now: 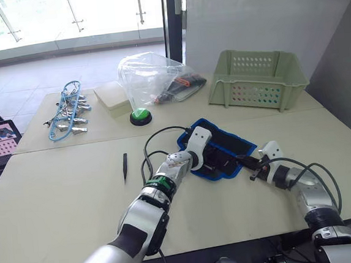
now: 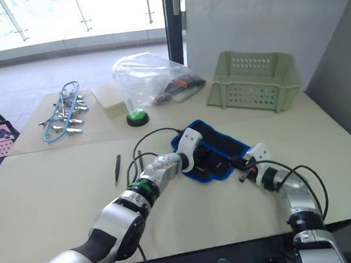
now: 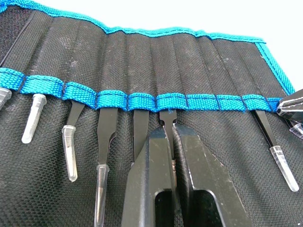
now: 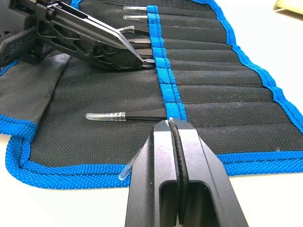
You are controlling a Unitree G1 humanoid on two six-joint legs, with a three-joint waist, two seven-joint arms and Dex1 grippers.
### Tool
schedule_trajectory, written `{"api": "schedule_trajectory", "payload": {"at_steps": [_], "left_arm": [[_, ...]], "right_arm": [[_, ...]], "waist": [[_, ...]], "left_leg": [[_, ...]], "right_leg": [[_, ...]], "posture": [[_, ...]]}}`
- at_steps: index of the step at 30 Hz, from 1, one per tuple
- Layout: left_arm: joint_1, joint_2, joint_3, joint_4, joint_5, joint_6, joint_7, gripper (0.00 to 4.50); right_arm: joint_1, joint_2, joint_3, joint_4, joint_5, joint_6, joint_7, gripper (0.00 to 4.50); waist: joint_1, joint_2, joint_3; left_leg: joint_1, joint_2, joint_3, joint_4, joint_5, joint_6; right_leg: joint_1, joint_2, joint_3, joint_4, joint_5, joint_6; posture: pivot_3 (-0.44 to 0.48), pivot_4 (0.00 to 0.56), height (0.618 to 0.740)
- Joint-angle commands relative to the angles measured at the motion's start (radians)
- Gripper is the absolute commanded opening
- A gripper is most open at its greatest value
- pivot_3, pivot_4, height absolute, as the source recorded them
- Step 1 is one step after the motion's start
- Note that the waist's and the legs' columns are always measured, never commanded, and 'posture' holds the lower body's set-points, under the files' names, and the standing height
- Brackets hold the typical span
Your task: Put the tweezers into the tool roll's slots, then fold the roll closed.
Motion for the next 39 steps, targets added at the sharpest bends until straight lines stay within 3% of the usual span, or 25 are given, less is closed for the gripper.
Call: {"api": "schedule_trajectory", "payload": {"at_steps": [1,9,14,15,18,22,27,30,35,39], "left_arm": [[-0.061,-0.147,0.001,-0.005,0.015,0.039,0.001,0.03],[-0.026,-0.094,-0.014,-0.149,0.005,0.136,-0.049,2.67],[0.127,0.042,-0.024,-0.602,-0.051,0.373,-0.122,4.32],[0.153,0.067,-0.013,-0.684,-0.062,0.41,-0.125,4.47],[0.211,0.155,-0.008,-0.892,-0.094,0.517,-0.174,4.47],[0.288,0.303,0.098,-1.128,-0.189,0.567,-0.233,4.47],[0.467,0.473,0.277,-1.327,-0.247,0.569,-0.212,4.47],[0.648,0.563,0.346,-1.453,-0.218,0.477,-0.212,4.47],[0.927,0.611,0.503,-1.633,-0.291,0.413,-0.235,4.47],[1.19,0.569,0.597,-1.711,-0.36,0.361,-0.261,4.47]], "right_arm": [[-0.005,0.014,0.025,0.053,-0.037,0.01,-0.012,0.0],[-0.04,0.02,0.031,0.1,-0.044,-0.007,-0.014,0.0],[-0.054,0.017,0.035,0.126,-0.046,-0.017,-0.013,0.0],[-0.056,0.017,0.036,0.131,-0.047,-0.02,-0.012,0.0],[-0.066,0.015,0.037,0.152,-0.048,-0.028,-0.012,0.0],[-0.079,0.012,0.039,0.18,-0.05,-0.039,-0.007,0.0],[-0.088,0.012,0.045,0.204,-0.053,-0.055,0.01,0.0],[-0.095,0.015,0.049,0.217,-0.057,-0.062,0.014,0.0],[-0.116,0.017,0.05,0.243,-0.06,-0.075,0.028,0.0],[-0.125,0.018,0.039,0.26,-0.059,-0.083,0.03,0.0]], "waist": [[0.0,0.0,0.0],[-0.001,0.0,0.0],[-0.002,0.0,0.0],[-0.002,0.0,0.0],[-0.002,0.0,0.0],[-0.001,0.0,0.0],[-0.002,0.001,0.0],[0.0,0.001,0.0],[0.003,0.0,0.0],[0.007,0.0,0.0]], "left_leg": [[0.0,0.0,0.0,0.0,0.0,0.0],[0.0,0.0,0.0,0.0,0.0,0.0],[-0.001,0.0,0.0,0.0,0.001,-0.001],[-0.001,0.0,0.0,0.0,0.001,-0.002],[-0.001,0.0,0.001,0.0,0.001,-0.002],[-0.001,0.0,0.001,0.0,0.001,-0.002],[0.0,0.001,0.0,-0.001,0.001,-0.003],[0.0,0.001,0.0,-0.001,0.001,-0.003],[0.0,0.004,0.0,-0.001,0.0,-0.001],[0.0,0.005,0.001,-0.002,-0.001,0.0]], "right_leg": [[0.0,0.0,0.0,0.0,0.0,0.0],[-0.001,0.0,0.0,0.0,0.0,0.0],[-0.001,0.0,0.001,0.0,0.0,0.0],[-0.002,0.0,0.002,0.001,0.0,0.0],[-0.003,0.0,0.004,0.001,0.0,0.0],[-0.003,0.0,0.004,0.002,0.0,0.0],[-0.003,0.001,0.004,0.002,0.0,0.0],[-0.003,0.001,0.004,0.001,0.0,-0.001],[-0.003,0.001,0.005,-0.001,0.001,-0.001],[-0.003,0.001,0.004,-0.002,0.001,-0.002]], "posture": [[0.0,0.15,0.74],[0.0,0.15,0.74],[0.0,0.15,0.74],[0.0,0.15,0.74],[0.0,0.15,0.74],[0.0,0.15,0.74],[0.0,0.15,0.74],[0.0,0.15,0.74],[0.0,0.15,0.74],[0.0,0.15,0.74]]}}
